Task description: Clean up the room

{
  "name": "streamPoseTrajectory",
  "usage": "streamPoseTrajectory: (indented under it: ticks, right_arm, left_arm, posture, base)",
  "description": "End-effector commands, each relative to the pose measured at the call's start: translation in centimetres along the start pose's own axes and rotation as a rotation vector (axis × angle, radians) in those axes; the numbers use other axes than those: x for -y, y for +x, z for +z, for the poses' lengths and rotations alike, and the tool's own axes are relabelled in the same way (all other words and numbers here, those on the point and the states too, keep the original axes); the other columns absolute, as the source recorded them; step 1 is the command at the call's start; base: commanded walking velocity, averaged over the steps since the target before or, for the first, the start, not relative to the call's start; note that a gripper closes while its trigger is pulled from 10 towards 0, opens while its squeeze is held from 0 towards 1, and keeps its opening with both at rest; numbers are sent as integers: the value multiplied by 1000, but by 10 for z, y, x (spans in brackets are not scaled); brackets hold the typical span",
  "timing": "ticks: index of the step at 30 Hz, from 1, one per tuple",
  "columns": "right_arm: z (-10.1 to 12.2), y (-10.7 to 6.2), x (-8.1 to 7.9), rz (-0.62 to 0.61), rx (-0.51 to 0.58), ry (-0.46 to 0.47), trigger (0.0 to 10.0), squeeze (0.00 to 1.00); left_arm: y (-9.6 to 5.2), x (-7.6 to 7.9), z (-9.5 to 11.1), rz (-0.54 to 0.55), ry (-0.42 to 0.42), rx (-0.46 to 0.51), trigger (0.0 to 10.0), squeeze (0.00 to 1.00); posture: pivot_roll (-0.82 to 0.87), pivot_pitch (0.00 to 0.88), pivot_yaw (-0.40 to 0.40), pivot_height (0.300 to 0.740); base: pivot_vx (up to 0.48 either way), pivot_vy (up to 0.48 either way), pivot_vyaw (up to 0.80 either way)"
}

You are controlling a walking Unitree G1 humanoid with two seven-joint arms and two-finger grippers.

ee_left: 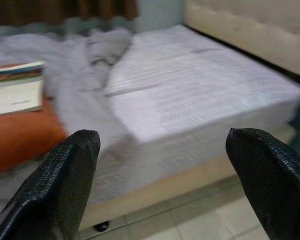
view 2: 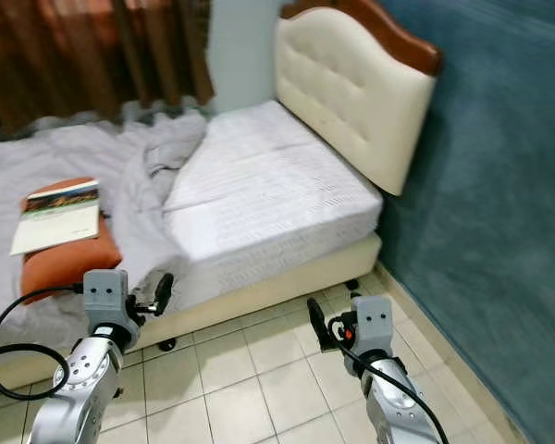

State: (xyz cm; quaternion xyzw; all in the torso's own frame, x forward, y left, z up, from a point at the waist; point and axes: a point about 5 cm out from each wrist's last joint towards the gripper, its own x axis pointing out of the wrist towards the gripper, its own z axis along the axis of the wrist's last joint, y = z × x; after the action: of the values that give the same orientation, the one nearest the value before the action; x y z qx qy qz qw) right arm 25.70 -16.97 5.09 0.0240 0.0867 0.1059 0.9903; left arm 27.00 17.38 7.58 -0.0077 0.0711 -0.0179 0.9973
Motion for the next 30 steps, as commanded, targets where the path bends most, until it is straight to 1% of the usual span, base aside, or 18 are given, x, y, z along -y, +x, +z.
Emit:
streamPoseTrajectory:
  ticks: [1, 2, 3, 5, 7, 9, 13, 14, 16, 18, 19, 21, 22, 23, 24, 25, 28, 30]
  right_arm:
    - [3, 6, -9, 39, 16, 6, 10000, 35]
    - [3, 6, -9, 39, 16, 6, 10000, 35]
    - [4, 7, -11, 47, 16, -8, 10000, 75]
    - [4, 8, -11, 49, 15, -8, 10000, 90]
    - [5, 9, -10, 41, 32, 7, 10000, 75]
    - [5, 10, -10, 31, 32, 17, 10000, 0]
    - [4, 9, -8, 21, 34, 37, 10000, 0]
    - [3, 8, -7, 18, 34, 41, 10000, 0]
    - [2, 7, -6, 9, 29, 27, 10000, 0]
    - [1, 6, -6, 6, 28, 24, 10000, 0]
    - [2, 5, -5, -1, 39, 15, 10000, 0]
    - [5, 3, -3, -13, 58, 9, 10000, 0]
    - [8, 0, -1, -27, 83, 11, 10000, 0]
    - [11, -3, 1, -39, 104, 9, 10000, 0]
    - [14, -7, 3, -40, 121, 1, 10000, 0]
    - [14, -7, 3, -40, 121, 1, 10000, 0]
    - [14, -14, 3, -27, 117, -5, 10000, 0]
    - [12, -14, 3, -28, 106, -1, 10000, 0]
  left_arm:
    - [0, -9, -1, 29, 22, -5, 10000, 0]
    - [0, -9, -1, 29, 22, -5, 10000, 0]
    - [1, -8, -1, 27, 21, -3, 10000, 0]
    - [1, -8, -1, 26, 22, -2, 10000, 0]
    - [2, -8, -1, 26, 22, -2, 10000, 0]
    - [2, -8, -1, 19, 14, -2, 10000, 0]
    - [1, -8, -1, 16, 31, 2, 10000, 0]
    - [1, -7, -1, 16, 53, 8, 10000, 0]
    - [1, -6, -1, 16, 60, 9, 10000, 0]
    - [1, -5, -2, 9, 48, 7, 10000, 0]
    - [1, -5, -2, 2, 19, 5, 10000, 0]
    - [0, -6, -2, 0, 14, 6, 10000, 0]
    - [-2, -7, -1, -11, 30, 14, 10000, 0]
    - [-4, -8, 2, -25, 75, 32, 10000, 0]
    - [-7, -8, 5, -42, 95, 47, 10000, 0]
    - [-7, -8, 5, -42, 95, 47, 10000, 0]
    - [-16, -12, 7, -55, 100, 48, 10000, 0]
    - [-18, -14, 5, -52, 102, 41, 10000, 0]
  posture:
    - [-8, 0, 2, 740]
    - [-8, 0, 2, 740]
    - [-7, 0, 0, 740]
    - [-5, 0, -3, 740]
    - [-3, 0, -2, 740]
    - [-3, 0, -1, 740]
    - [-6, 0, 3, 740]
    - [-6, 0, 3, 740]
    - [-7, 0, 4, 740]
    - [-9, 0, 5, 740]
    - [-12, 0, 6, 740]
    - [-13, 0, 7, 740]
    - [-12, 0, 6, 740]
    - [-10, 0, 5, 740]
    - [-13, 0, 7, 740]
    - [-13, 0, 7, 740]
    - [-16, 0, 7, 740]
    - [-14, 0, 6, 740]
  base:
    - [480, 0, 581]
    - [480, 0, 581]
    - [480, 0, 581]
    - [480, 0, 581]
    - [480, 0, 550]
    - [480, 0, 241]
    - [480, 0, 0]
    - [0, 0, 0]
    - [0, 0, 0]
    - [0, 0, 0]
    - [0, 398, 0]
    - [0, 439, 0]
    - [0, 480, 0]
    - [0, 480, 0]
    - [0, 480, 0]
    - [0, 480, 0]
    - [0, 480, 0]
    - [0, 480, 0]
